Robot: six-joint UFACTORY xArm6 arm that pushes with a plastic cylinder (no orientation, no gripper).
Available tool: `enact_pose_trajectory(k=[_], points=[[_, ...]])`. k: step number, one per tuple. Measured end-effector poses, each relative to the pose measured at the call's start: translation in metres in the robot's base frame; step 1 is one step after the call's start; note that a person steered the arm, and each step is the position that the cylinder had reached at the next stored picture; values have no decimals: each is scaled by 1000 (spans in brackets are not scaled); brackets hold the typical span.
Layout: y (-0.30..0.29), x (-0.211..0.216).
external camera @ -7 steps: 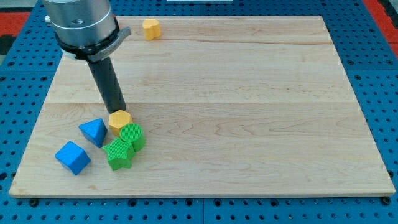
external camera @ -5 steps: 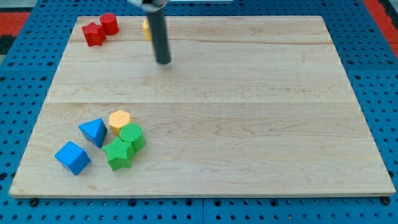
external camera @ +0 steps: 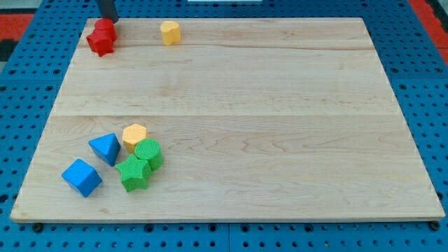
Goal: Move the red star into the group of blocks
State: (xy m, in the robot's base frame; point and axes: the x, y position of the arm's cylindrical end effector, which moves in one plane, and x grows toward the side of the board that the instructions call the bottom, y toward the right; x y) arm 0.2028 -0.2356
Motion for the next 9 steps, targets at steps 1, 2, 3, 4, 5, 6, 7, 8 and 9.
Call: enact_pose_trajectory(k=[1, 2, 3, 4, 5, 6, 7, 8, 9], points=[[-8, 31], [-24, 61], [-19, 92], [-6, 135], [6, 179], [31, 220], [26, 238], [1, 214], [18, 178]])
